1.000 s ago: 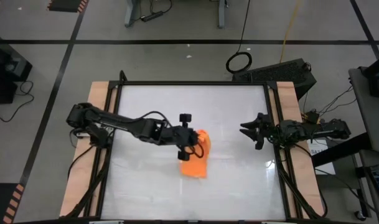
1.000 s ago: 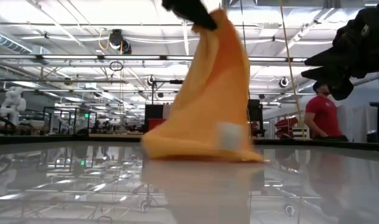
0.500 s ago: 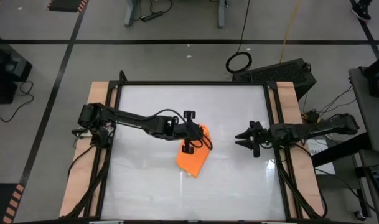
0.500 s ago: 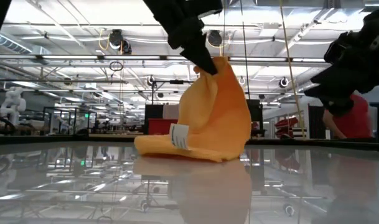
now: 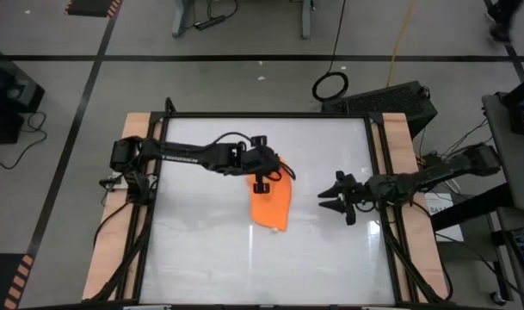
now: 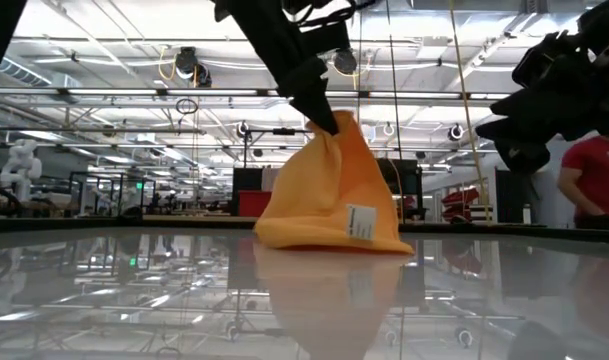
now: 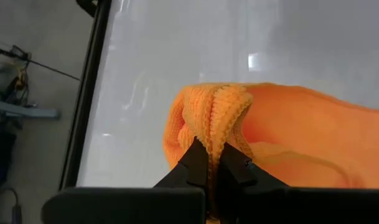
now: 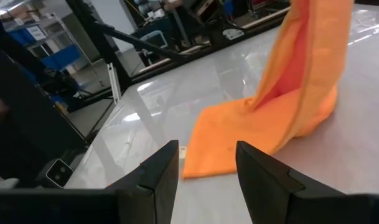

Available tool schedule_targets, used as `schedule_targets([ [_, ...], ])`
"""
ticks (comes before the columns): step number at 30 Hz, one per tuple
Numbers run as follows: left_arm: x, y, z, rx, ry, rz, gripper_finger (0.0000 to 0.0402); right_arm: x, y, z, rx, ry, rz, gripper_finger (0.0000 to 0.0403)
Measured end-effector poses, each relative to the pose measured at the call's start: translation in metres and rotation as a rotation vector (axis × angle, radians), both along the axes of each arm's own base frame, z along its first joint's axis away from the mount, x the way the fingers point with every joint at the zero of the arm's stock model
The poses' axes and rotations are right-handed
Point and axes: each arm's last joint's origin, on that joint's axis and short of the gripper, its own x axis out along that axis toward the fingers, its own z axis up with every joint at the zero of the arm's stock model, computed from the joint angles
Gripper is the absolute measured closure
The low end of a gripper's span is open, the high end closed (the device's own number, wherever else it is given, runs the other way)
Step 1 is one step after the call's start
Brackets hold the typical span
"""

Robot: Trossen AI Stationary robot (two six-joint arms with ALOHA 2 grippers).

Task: Roll towel
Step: Fold the towel

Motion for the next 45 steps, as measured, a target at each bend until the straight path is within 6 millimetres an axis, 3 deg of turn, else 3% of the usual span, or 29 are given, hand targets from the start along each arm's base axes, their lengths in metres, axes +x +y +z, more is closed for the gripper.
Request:
schedule_targets([
  [9,-0.005,0.021,-0.002,-0.004,0.034,0.052,0.0392,0.022,0.002,0.021,-0.037,-0.024,-0.075,0.0252],
  [14,-0.009,0.03,-0.004,-0.013,0.071,0.084,0.0392,0.049,0.009,0.039,-0.136,0.009,-0.056,0.0252],
  [18,-0.013,0.033,-0.007,-0.021,0.113,0.097,0.0392,0.076,0.014,0.04,-0.258,0.108,-0.033,0.0252],
  [23,-0.018,0.033,-0.01,-0.039,0.163,0.115,0.0392,0.106,0.018,0.019,-0.372,0.284,-0.071,0.0252],
  [30,-0.023,0.032,-0.013,-0.05,0.229,0.113,0.0392,0.134,0.013,-0.023,-0.366,0.483,-0.091,0.0252],
  [34,-0.024,0.031,-0.014,-0.061,0.236,0.124,0.0392,0.136,0.012,-0.046,-0.352,0.575,-0.084,0.0252],
  [40,-0.026,0.03,-0.015,-0.098,0.249,0.112,0.0392,0.14,0.015,-0.061,-0.338,0.599,-0.049,0.0254],
  [45,-0.024,0.029,-0.014,-0.113,0.227,0.107,0.0392,0.14,0.015,-0.066,-0.335,0.611,-0.037,0.0313],
])
